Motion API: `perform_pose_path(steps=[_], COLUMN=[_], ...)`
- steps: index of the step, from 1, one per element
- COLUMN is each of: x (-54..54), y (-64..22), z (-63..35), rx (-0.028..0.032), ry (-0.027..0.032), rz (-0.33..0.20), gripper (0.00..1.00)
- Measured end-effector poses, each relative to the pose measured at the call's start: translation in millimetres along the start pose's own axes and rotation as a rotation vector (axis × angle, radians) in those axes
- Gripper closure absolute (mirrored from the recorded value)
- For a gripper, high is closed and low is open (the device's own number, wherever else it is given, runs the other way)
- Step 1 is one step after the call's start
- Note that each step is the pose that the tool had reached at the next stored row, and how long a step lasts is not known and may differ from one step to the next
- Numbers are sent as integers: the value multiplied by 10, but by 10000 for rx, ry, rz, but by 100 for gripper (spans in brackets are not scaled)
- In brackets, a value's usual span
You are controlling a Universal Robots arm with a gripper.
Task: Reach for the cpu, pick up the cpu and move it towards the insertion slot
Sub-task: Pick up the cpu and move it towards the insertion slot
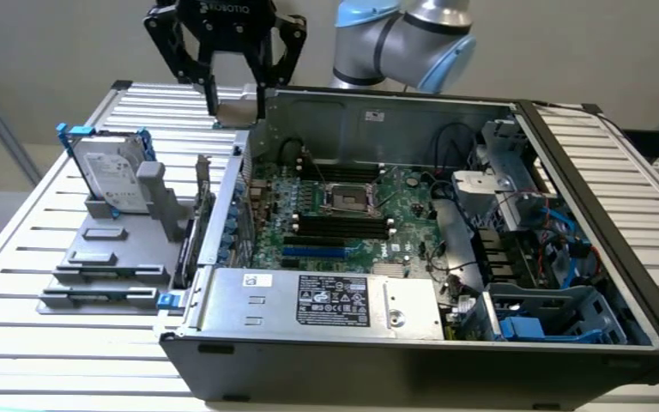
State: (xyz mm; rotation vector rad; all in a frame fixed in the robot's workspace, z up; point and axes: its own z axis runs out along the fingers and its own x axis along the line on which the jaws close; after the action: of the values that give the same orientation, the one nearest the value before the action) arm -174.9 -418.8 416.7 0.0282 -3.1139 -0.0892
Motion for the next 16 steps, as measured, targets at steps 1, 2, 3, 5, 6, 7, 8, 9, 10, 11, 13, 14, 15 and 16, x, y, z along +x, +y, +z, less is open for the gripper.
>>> perform_pose_path(steps=[1,2,3,5,6,7,8,9,10,11,13,14,15,16], x=[-45,-90,-135,-226,-271,-316,-361,-405,-454,-495,-572,-604,-632,-657], y=[-1,-1,-2,-3,-4,-5,-5,-4,-2,3,22,37,57,82], z=[-2,-4,-5,-8,-10,-11,-12,-13,-14,-16,-16,-16,-15,-14], rx=[-10,-20,-30,-48,-55,-64,-69,-72,-72,-70,-73,-72,-71,-72], ry=[0,0,-1,-1,-1,-2,-1,-1,-1,0,-1,-1,-1,-1], rz=[0,1,0,-1,0,-1,-2,-1,0,-2,-1,-1,-1,-1], gripper=[46,46,46,46,46,46,46,46,46,46,46,46,46,46])
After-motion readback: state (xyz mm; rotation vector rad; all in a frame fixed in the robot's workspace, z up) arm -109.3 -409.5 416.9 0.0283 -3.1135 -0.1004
